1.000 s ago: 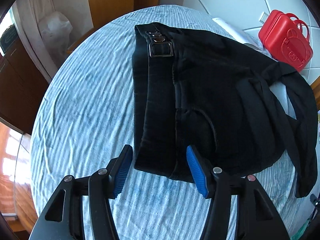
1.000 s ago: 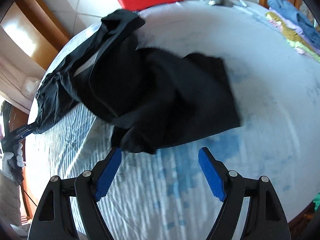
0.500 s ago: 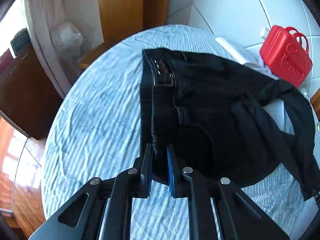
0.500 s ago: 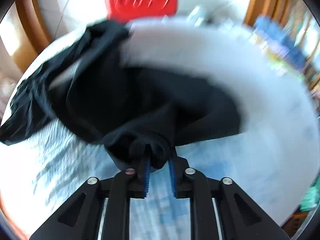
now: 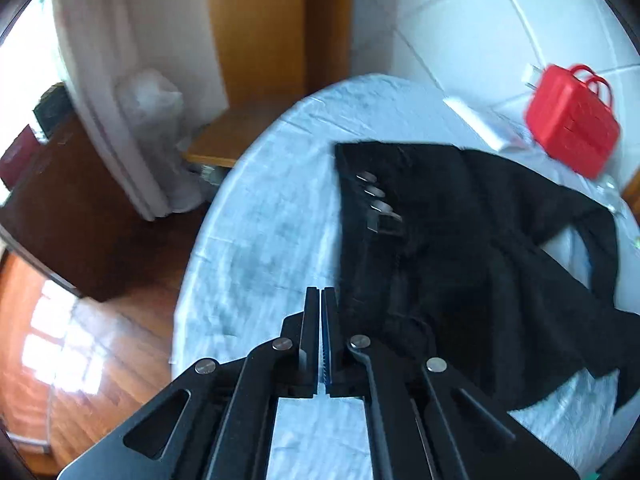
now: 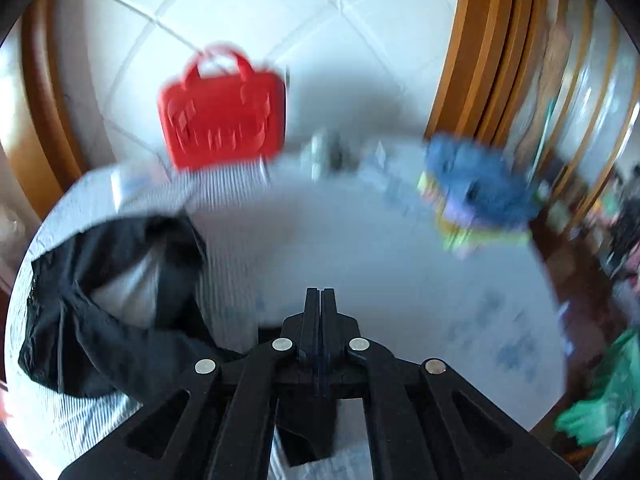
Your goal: Fold clothes
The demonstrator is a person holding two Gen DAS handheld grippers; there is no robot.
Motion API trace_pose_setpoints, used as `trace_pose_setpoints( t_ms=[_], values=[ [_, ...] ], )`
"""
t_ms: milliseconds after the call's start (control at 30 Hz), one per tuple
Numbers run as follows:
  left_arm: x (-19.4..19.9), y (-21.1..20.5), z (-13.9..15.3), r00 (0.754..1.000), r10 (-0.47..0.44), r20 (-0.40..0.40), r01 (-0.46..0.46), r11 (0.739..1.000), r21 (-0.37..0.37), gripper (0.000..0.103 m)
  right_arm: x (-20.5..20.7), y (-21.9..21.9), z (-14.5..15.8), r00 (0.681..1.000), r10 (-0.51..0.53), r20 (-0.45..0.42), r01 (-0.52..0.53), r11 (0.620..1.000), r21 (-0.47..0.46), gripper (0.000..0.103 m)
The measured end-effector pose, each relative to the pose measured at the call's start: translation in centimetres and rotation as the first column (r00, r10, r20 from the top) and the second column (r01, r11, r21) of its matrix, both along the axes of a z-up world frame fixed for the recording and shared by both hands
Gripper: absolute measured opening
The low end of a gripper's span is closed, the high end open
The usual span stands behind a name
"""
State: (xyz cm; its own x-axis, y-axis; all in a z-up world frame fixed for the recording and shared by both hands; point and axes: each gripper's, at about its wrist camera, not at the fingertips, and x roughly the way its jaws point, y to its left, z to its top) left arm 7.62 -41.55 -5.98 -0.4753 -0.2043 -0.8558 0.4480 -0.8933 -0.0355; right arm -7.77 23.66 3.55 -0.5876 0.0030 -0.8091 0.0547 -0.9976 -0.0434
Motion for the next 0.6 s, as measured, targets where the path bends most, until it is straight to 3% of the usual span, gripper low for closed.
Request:
trace_pose_setpoints(
  t_ms=[33,67,100,133,167,200,233,367,400,433,467,500,533,600],
  values=[
    [-0.2,0.4,-0.9,1.0,-0.008,0.01,0.008,1.0,0.007,0.014,0.4,0.3,-2.3,0.999,-0.015,0.043,0.015,1.0,0.004,0.01],
    [-0.2,0.8,-1.8,1.0,-0.015,0.018,0.015,1.0,0.011,0.033,1.1,0.7,-4.4,0.996,-0.03,0.081,0.031,1.0,-0.005,0.011],
    [-0.2,1.3,-2.7,0.999,-0.023,0.027,0.022,1.0,0.015,0.043,1.8,1.0,-5.7,0.994,-0.043,0.1,0.045,0.999,-0.02,0.015],
    [-0.2,1.4,-3.7,0.999,-0.028,0.031,0.027,0.999,0.026,0.054,3.1,1.7,-7.1,0.991,-0.062,0.123,0.067,0.997,-0.043,0.025],
    [-0.3,1.5,-4.6,0.999,-0.028,0.034,0.026,0.999,0.039,0.054,4.4,2.4,-8.2,0.987,-0.077,0.142,0.087,0.994,-0.063,0.033],
    [-0.6,1.6,-5.5,0.999,-0.027,0.037,0.025,0.998,0.052,0.054,5.5,3.0,-9.1,0.984,-0.088,0.155,0.101,0.992,-0.075,0.053],
    [-1.0,1.7,-6.3,0.999,-0.027,0.04,0.025,0.998,0.06,0.055,6.6,3.5,-10.0,0.981,-0.099,0.167,0.114,0.99,-0.086,0.066],
    [-2.4,2.5,-8.9,0.997,-0.017,0.073,0.012,0.998,0.068,0.055,9.1,4.5,-12.4,0.981,-0.091,0.173,0.109,0.989,-0.098,0.069],
    [-2.7,2.6,-9.5,0.996,-0.012,0.086,0.006,0.998,0.068,0.055,9.0,4.6,-13.0,0.98,-0.091,0.177,0.111,0.988,-0.107,0.069],
    [-3.0,2.7,-10.0,0.995,-0.004,0.104,-0.002,0.998,0.06,0.048,8.5,4.8,-13.9,0.979,-0.098,0.18,0.118,0.988,-0.103,0.068],
    [-3.3,2.8,-10.3,0.992,0.009,0.123,-0.013,0.999,0.031,0.034,8.2,4.7,-14.6,0.978,-0.106,0.178,0.125,0.987,-0.097,0.068],
    [-3.5,3.0,-10.4,0.991,0.021,0.132,-0.022,1.0,0.01,0.031,7.8,4.7,-15.3,0.978,-0.108,0.177,0.126,0.987,-0.095,0.061],
    [-3.5,3.0,-10.4,0.991,0.029,0.133,-0.031,0.999,0.009,0.029,7.2,4.8,-16.3,0.977,-0.115,0.182,0.132,0.988,-0.085,0.035],
    [-3.7,3.1,-10.3,0.989,0.042,0.142,-0.043,0.999,0.003,0.029,5.9,5.0,-17.2,0.973,-0.137,0.186,0.149,0.987,-0.052,0.003]
  ],
)
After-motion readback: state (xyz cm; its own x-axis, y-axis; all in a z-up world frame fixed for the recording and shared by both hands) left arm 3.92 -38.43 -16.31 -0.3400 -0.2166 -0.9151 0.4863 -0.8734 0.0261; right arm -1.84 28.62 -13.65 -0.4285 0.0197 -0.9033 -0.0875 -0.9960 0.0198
